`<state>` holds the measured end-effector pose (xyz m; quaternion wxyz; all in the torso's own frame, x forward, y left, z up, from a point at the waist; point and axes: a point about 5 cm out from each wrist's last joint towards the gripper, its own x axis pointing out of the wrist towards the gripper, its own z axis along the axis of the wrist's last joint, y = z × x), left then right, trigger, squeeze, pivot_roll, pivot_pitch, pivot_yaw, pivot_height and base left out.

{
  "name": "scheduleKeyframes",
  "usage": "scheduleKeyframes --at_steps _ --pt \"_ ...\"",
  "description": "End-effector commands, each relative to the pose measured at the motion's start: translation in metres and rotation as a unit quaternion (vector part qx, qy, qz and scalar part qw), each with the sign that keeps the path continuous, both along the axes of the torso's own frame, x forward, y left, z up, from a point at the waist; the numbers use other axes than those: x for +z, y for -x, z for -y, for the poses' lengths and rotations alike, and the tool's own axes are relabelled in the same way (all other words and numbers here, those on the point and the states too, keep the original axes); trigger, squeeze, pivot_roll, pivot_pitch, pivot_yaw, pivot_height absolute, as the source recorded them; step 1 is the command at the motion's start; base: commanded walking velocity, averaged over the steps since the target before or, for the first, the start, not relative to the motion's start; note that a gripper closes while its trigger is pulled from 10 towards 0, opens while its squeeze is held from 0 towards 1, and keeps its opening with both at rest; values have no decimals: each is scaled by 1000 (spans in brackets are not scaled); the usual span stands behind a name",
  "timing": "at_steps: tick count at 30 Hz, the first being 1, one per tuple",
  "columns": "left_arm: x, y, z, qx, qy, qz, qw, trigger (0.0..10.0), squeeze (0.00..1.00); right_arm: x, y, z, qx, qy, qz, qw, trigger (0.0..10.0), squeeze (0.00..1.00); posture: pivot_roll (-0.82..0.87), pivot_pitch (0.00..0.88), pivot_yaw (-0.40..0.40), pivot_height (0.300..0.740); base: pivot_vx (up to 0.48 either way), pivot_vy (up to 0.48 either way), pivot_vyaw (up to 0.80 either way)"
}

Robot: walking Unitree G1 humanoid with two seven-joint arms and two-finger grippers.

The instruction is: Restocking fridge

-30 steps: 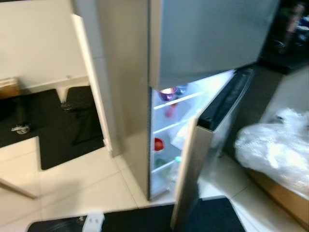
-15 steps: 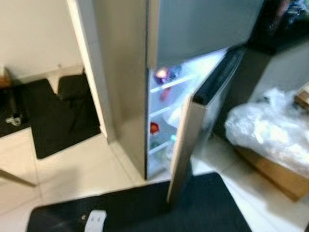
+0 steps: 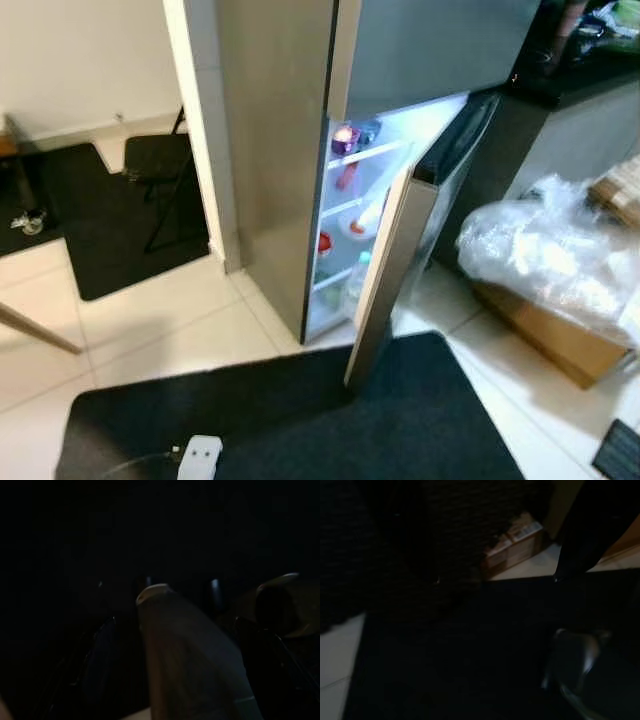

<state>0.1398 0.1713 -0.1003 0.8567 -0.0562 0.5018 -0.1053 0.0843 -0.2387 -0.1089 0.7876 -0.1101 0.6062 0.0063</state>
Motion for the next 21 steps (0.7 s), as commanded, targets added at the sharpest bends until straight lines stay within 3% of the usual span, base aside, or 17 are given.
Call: scheduleKeyframes --at_steps 1,10,14,21 --pt "-4 11 -5 16 0 -25 1000 10000 0 -1 3 -1 -12 -7 0 1000 10000 0 50 0 -19 740 0 0 0" --pt "-4 12 -6 14 0 -25 1000 10000 0 -1 3 -3 -18 -25 1 1000 10000 0 49 0 -18 740 0 0 0" --pt "-4 13 -7 14 -2 -26 1000 10000 0 -1 2 -6 -37 -50 10 998 10000 0 50 0 -17 740 0 0 648" --pt "-4 13 -8 9 -5 -28 1000 10000 0 -1 0 -5 -29 -48 10 998 10000 0 52 0 -17 740 0 0 689"
